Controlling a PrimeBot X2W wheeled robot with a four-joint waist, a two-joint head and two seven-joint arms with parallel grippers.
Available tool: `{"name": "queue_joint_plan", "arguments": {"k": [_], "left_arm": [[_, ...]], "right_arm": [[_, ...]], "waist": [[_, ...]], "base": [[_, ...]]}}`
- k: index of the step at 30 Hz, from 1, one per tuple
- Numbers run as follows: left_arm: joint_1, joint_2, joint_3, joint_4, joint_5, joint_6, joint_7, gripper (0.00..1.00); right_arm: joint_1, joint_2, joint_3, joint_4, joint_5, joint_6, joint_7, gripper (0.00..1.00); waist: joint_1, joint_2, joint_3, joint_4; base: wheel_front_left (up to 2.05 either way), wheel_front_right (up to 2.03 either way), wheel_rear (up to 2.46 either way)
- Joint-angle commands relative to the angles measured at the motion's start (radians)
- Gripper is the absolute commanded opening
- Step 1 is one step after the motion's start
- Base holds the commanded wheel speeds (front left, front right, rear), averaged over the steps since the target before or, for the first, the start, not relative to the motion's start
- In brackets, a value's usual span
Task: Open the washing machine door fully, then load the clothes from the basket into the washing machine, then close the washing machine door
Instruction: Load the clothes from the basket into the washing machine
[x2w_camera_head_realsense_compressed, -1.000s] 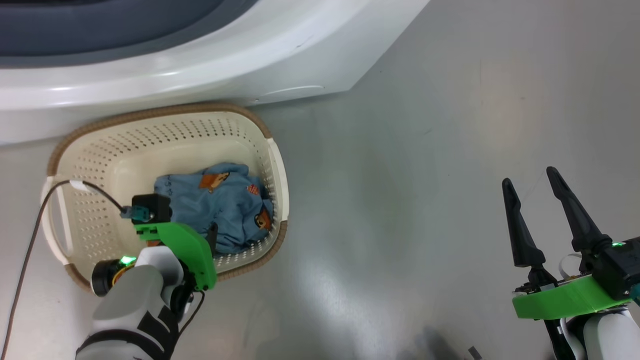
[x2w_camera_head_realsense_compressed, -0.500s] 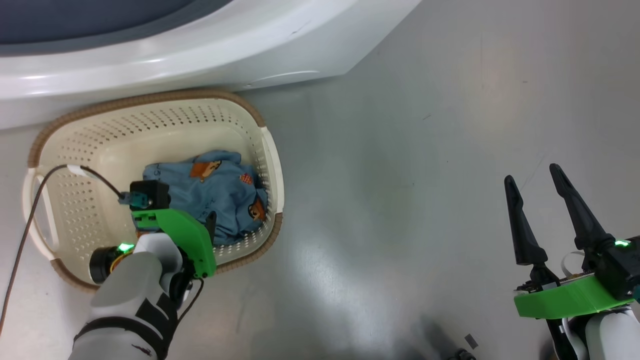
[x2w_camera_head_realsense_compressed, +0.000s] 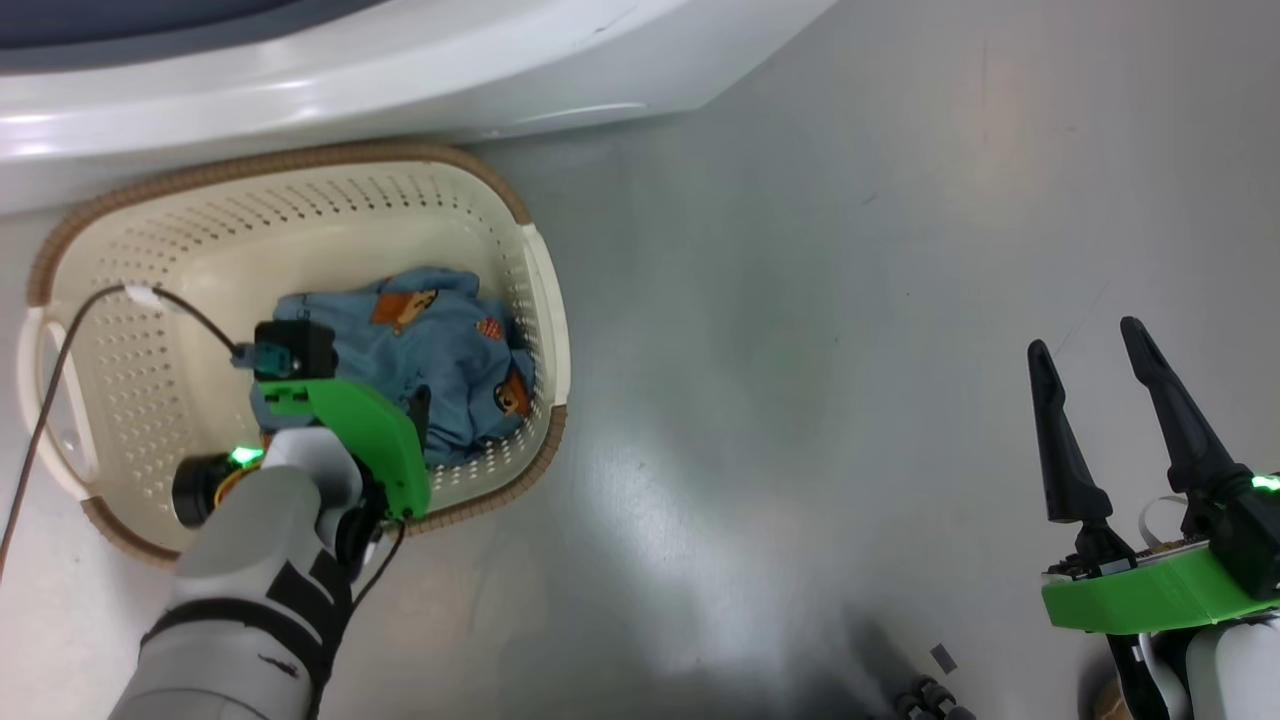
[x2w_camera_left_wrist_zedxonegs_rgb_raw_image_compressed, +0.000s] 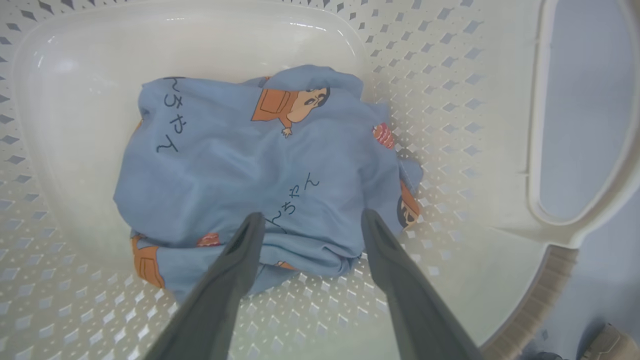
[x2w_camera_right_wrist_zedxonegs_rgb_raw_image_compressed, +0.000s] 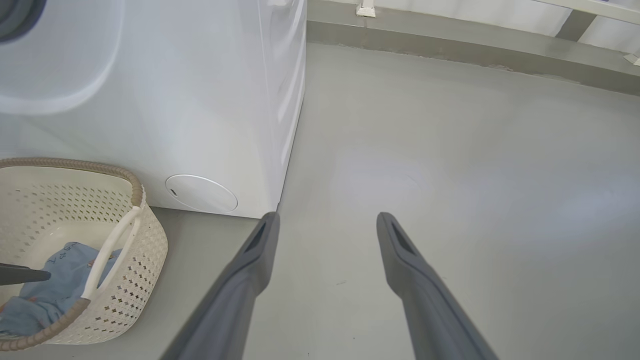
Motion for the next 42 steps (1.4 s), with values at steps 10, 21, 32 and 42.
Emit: {"name": "queue_joint_plan", "arguments": {"k": [10, 21, 32, 42], "left_arm": [[-0.025, 0.027, -0.011, -0.002, -0.019, 0.011, -0.008, 1.0], [-0.036, 0.027, -0.048, -0.009, -0.063, 0.017, -0.019, 1.0], [-0.04, 0.027, -0.105, -0.032, -0.114, 0.039, -0.019, 1.0], [-0.072, 0.027, -0.149, -0.028, -0.145, 0.061, -0.024, 1.0]], "right_arm": [[0.019, -0.011, 0.013, -0.032, -0.013, 0.002, -0.005, 1.0], [0.021, -0.015, 0.008, -0.04, -0.018, 0.002, -0.005, 1.0], [0.024, -0.016, 0.007, -0.046, -0.021, 0.002, -0.005, 1.0], [0.031, -0.01, -0.003, -0.061, -0.023, 0.002, -0.005, 1.0]], "waist": [[0.0, 0.0, 0.049, 0.003], [0.0, 0.0, 0.077, 0.005], [0.0, 0.0, 0.09, 0.002], [0.0, 0.0, 0.113, 0.003]], "base": [[0.0, 0.0, 0.0], [0.0, 0.0, 0.0], [0.0, 0.0, 0.0], [0.0, 0.0, 0.0]]}}
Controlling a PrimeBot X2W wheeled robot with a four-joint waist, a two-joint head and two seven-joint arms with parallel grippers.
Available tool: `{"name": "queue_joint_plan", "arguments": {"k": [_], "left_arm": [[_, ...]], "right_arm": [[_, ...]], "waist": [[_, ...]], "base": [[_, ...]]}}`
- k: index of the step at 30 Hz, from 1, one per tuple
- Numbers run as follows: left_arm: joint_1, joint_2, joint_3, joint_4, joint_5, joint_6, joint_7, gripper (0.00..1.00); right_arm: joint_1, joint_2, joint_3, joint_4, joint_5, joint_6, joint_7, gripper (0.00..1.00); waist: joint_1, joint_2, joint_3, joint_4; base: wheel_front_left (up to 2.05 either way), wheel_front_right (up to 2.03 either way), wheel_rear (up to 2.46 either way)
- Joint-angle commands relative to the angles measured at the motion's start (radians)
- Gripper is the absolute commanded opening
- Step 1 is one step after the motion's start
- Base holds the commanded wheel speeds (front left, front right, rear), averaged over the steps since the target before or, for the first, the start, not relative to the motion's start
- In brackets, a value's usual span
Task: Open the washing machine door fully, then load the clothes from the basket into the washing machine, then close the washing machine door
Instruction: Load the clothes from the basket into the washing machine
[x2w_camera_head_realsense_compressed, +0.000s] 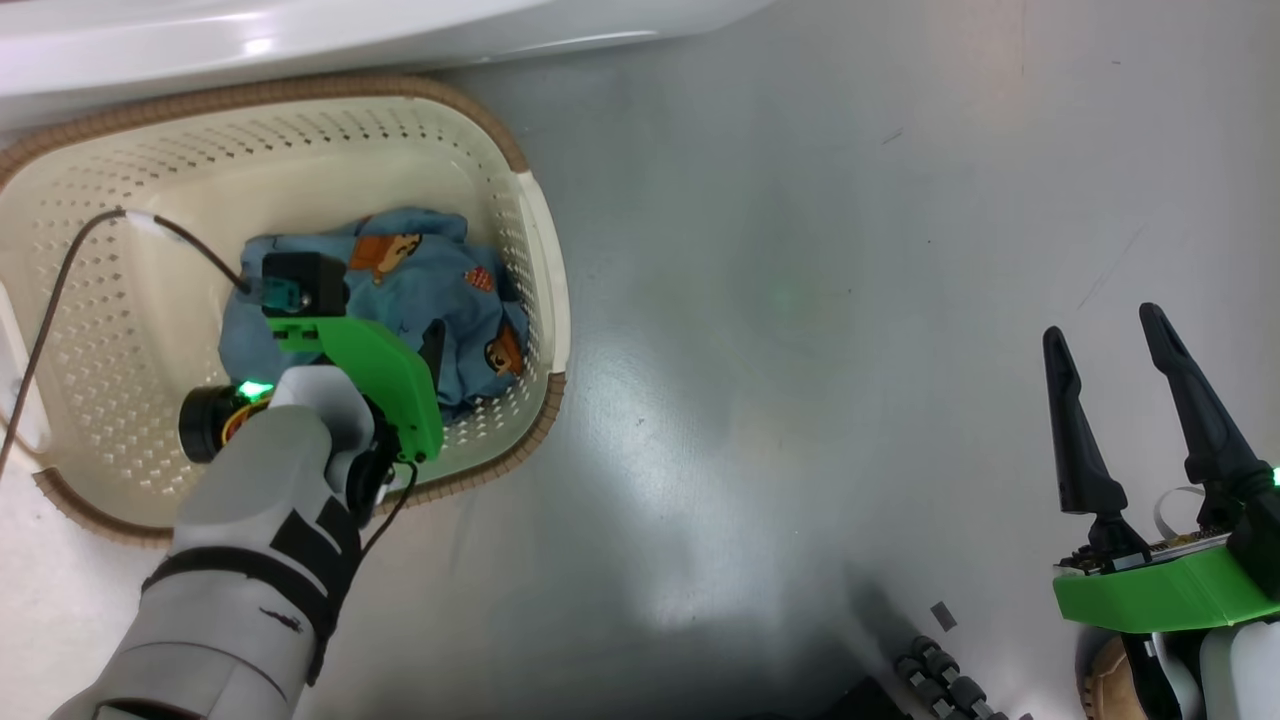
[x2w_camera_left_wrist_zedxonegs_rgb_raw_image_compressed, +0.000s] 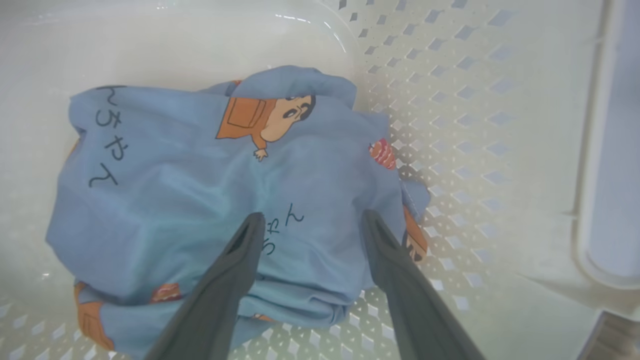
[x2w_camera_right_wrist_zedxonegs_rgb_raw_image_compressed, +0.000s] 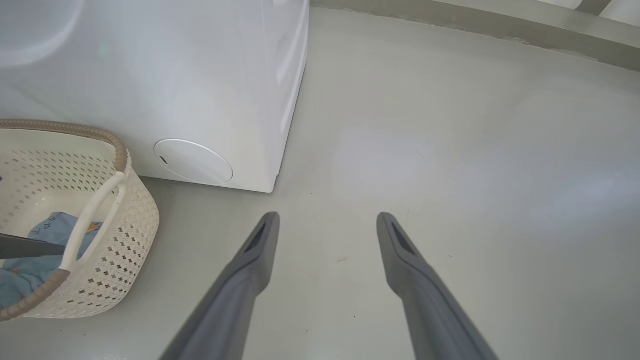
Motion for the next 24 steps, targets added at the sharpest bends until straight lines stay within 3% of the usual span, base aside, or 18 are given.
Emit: {"name": "queue_joint_plan", "arguments": {"k": [1, 24], "left_arm": [[0.009, 0.027, 0.002, -0.004, -0.015, 0.009, -0.013, 1.0], [-0.01, 0.027, -0.082, -0.001, -0.082, 0.04, -0.023, 1.0]], "right_arm": [[0.031, -0.009, 0.009, -0.024, -0.013, 0.002, -0.005, 1.0], [0.041, -0.003, -0.002, -0.037, -0.017, 0.002, -0.005, 1.0]], "waist": [[-0.0001, 0.0, 0.004, 0.001], [-0.0001, 0.0, 0.036, 0.0]], "base": [[0.0, 0.0, 0.0], [0.0, 0.0, 0.0]]}}
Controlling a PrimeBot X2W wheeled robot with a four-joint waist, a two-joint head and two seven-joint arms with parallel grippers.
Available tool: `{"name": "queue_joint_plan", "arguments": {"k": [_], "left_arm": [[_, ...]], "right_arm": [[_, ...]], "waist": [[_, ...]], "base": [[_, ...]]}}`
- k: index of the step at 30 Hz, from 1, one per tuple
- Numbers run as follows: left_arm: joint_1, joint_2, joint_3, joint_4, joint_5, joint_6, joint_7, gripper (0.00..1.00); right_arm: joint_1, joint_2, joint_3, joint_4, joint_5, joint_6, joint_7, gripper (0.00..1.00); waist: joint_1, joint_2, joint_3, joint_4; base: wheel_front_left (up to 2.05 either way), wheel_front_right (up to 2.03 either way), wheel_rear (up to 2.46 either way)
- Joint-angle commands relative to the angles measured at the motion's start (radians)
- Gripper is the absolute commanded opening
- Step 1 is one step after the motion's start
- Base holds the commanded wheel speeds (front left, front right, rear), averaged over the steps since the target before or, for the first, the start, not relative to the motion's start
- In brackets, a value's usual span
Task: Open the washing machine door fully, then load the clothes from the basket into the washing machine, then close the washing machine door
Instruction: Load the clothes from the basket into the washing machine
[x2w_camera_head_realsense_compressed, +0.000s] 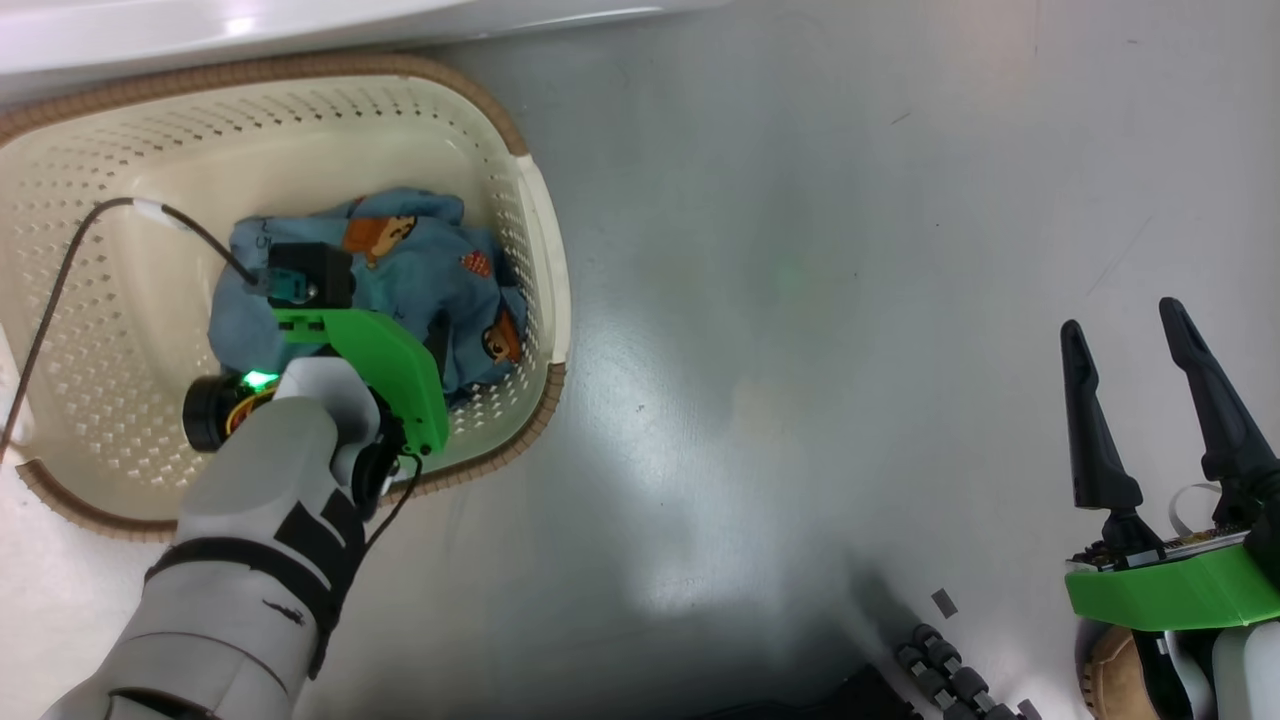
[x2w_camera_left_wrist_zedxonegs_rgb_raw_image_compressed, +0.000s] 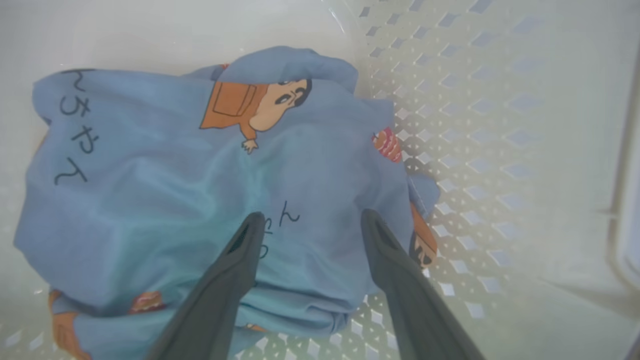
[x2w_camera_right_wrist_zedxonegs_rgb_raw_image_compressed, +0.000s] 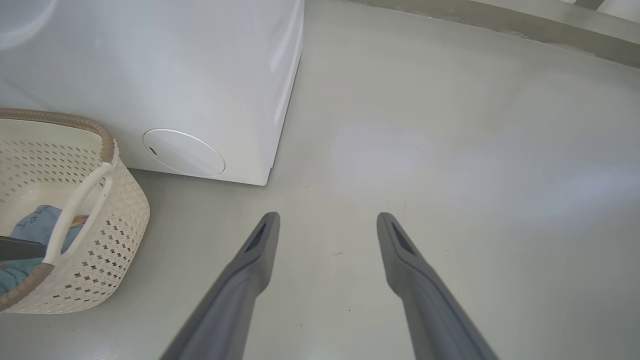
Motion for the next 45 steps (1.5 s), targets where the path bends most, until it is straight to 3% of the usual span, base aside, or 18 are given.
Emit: {"name": "queue_joint_plan", "arguments": {"k": [1, 20, 21, 22, 23, 24, 27, 30, 33, 35, 40, 43, 44, 45], "left_arm": [[0.01, 0.026, 0.005, -0.004, -0.011, 0.006, -0.008, 1.0], [0.011, 0.026, -0.088, -0.019, -0.057, 0.041, -0.018, 1.0], [0.011, 0.026, -0.093, -0.019, -0.059, 0.043, -0.018, 0.95], [0.011, 0.026, -0.1, -0.02, -0.06, 0.044, -0.018, 0.78], [0.012, 0.026, -0.105, -0.02, -0.062, 0.046, -0.018, 0.71], [0.012, 0.026, -0.105, -0.02, -0.062, 0.046, -0.018, 0.71], [0.011, 0.026, -0.118, -0.019, -0.071, 0.047, -0.018, 0.5], [0.009, 0.026, -0.129, -0.021, -0.08, 0.048, -0.019, 0.51], [0.009, 0.026, -0.14, -0.022, -0.09, 0.05, -0.021, 0.71], [0.007, 0.026, -0.147, -0.022, -0.097, 0.051, -0.022, 0.73], [0.005, 0.026, -0.162, -0.018, -0.11, 0.051, -0.028, 0.7], [0.006, 0.026, -0.172, -0.017, -0.119, 0.051, -0.031, 0.6], [0.006, 0.026, -0.176, -0.018, -0.122, 0.05, -0.031, 0.5], [0.006, 0.026, -0.179, -0.019, -0.125, 0.05, -0.032, 0.47]], "right_arm": [[0.041, -0.008, 0.016, -0.022, -0.011, 0.002, -0.005, 1.0], [0.092, -0.011, -0.023, -0.059, -0.017, 0.002, -0.005, 1.0], [0.093, -0.012, -0.023, -0.06, -0.017, 0.002, -0.005, 1.0], [0.093, -0.013, -0.024, -0.061, -0.017, 0.002, -0.005, 1.0], [0.094, -0.014, -0.025, -0.062, -0.017, 0.002, -0.005, 1.0], [0.094, -0.014, -0.025, -0.062, -0.017, 0.002, -0.005, 1.0], [0.096, -0.015, -0.024, -0.066, -0.018, 0.002, -0.005, 1.0], [0.097, -0.015, -0.027, -0.069, -0.017, 0.002, -0.005, 1.0], [0.1, -0.014, -0.027, -0.07, -0.017, 0.002, -0.005, 1.0], [0.101, -0.012, -0.028, -0.071, -0.018, 0.002, -0.005, 1.0], [0.104, -0.011, -0.029, -0.072, -0.018, 0.002, -0.005, 1.0], [0.107, -0.012, -0.032, -0.075, -0.019, 0.002, -0.005, 1.0], [0.107, -0.011, -0.032, -0.075, -0.019, 0.002, -0.005, 1.0], [0.108, -0.011, -0.033, -0.076, -0.019, 0.002, -0.005, 1.0]], "waist": [[0.0, 0.0, 0.003, 0.0], [0.0, 0.0, 0.013, 0.014], [0.0, 0.0, 0.013, 0.015], [0.0, 0.0, 0.013, 0.016], [0.0, 0.0, 0.012, 0.016], [0.0, 0.0, 0.012, 0.016], [0.0, 0.0, 0.013, 0.015], [0.0, 0.0, 0.014, 0.015], [0.0, 0.0, 0.014, 0.014], [0.0, 0.0, 0.015, 0.014], [0.0, 0.0, 0.014, 0.013], [0.0, 0.0, 0.012, 0.012], [0.0, 0.0, 0.012, 0.012], [0.0, 0.0, 0.012, 0.012]], "base": [[0.0, 0.0, 0.0], [0.0, 0.0, 0.0], [0.0, 0.0, 0.0], [0.0, 0.0, 0.0], [0.0, 0.0, 0.0], [0.0, 0.0, 0.0], [0.0, 0.0, 0.0], [0.0, 0.0, 0.0], [0.0, 0.0, 0.0], [0.0, 0.0, 0.0], [0.0, 0.0, 0.0], [0.0, 0.0, 0.0], [0.0, 0.0, 0.0], [0.0, 0.0, 0.0]]}}
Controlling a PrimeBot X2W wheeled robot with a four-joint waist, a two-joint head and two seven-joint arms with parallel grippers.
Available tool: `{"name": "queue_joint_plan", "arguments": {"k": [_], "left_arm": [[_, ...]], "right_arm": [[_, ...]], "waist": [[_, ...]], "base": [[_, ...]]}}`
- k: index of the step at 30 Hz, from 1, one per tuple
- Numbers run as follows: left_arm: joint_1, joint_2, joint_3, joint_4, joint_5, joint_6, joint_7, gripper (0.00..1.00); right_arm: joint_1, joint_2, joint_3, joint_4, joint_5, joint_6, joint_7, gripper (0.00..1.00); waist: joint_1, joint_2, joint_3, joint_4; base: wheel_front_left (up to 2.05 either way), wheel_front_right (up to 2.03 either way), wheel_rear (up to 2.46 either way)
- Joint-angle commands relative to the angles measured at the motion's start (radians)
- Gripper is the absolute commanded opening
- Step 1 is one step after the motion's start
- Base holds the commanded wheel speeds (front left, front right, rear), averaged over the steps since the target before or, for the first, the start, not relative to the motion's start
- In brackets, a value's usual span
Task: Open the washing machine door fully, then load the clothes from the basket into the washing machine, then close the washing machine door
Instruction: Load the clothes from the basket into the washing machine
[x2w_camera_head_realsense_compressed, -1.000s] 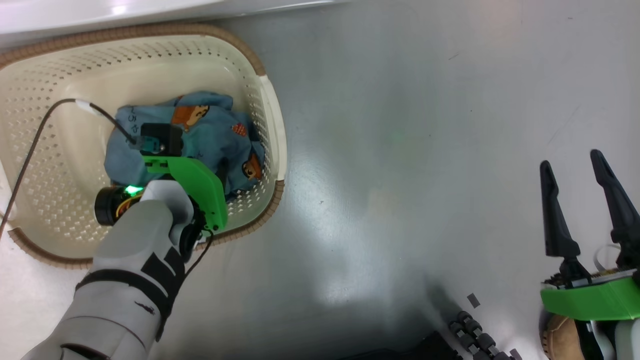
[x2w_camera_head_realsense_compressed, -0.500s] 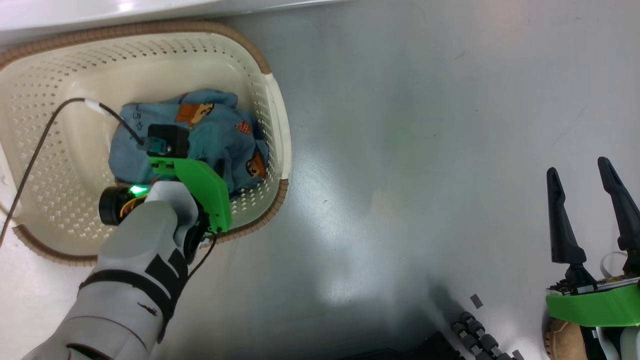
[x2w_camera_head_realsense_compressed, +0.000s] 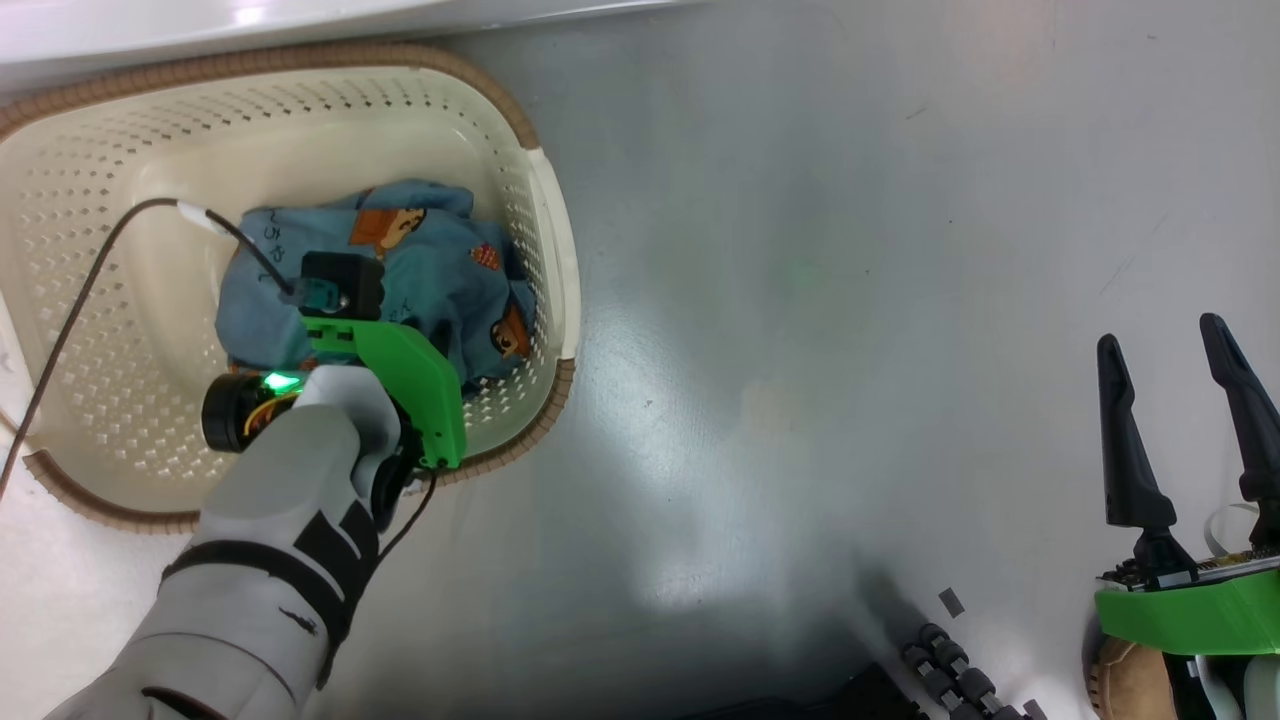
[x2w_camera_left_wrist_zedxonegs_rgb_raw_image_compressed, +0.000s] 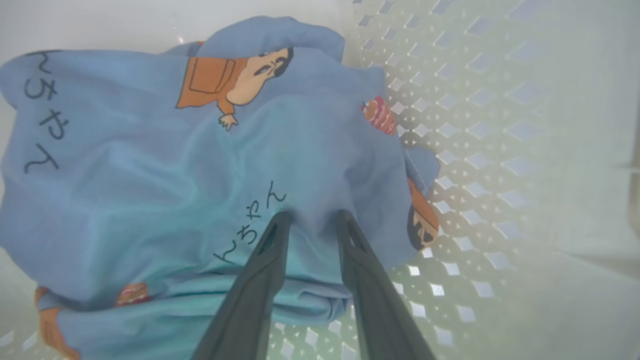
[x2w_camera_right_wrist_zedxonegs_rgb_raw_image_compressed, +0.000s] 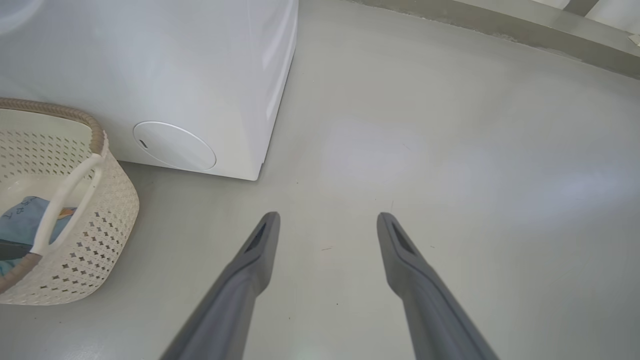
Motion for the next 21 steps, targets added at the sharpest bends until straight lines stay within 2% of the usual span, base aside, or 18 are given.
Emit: {"name": "queue_joint_plan", "arguments": {"k": [1, 3, 6, 11, 14, 21], "left_arm": [[0.008, 0.025, 0.0, -0.007, -0.015, 0.005, -0.011, 0.44], [0.008, 0.025, -0.006, -0.007, -0.02, 0.004, -0.012, 0.32], [0.007, 0.025, -0.016, -0.006, -0.028, 0.003, -0.012, 0.21], [0.006, 0.025, -0.03, -0.003, -0.04, 0.005, -0.02, 0.12], [0.005, 0.025, -0.038, -0.002, -0.047, 0.006, -0.025, 0.0], [0.001, 0.025, -0.054, -0.003, -0.065, 0.007, -0.036, 0.0]], "right_arm": [[0.06, -0.01, 0.009, -0.021, -0.005, 0.002, -0.005, 1.0], [0.061, -0.009, 0.009, -0.022, -0.005, 0.002, -0.005, 1.0], [0.061, -0.009, 0.009, -0.022, -0.005, 0.002, -0.005, 1.0], [0.06, -0.01, 0.009, -0.02, -0.003, 0.002, -0.005, 1.0], [0.06, -0.011, 0.008, -0.019, -0.002, 0.002, -0.005, 1.0], [0.06, -0.013, 0.005, -0.017, -0.001, 0.002, -0.005, 1.0]], "waist": [[0.0, -0.0001, 0.0, 0.0], [0.0, -0.0001, -0.001, -0.001], [0.0, -0.0001, -0.002, -0.002], [0.0, -0.0001, -0.005, -0.004], [0.0, -0.0001, -0.006, -0.005], [0.0, -0.0001, -0.007, -0.002]], "base": [[0.0, 0.0, 0.0], [0.0, 0.0, 0.0], [0.0, 0.0, 0.0], [0.0, 0.0, 0.0], [0.0, 0.0, 0.0], [0.0, 0.0, 0.0]]}}
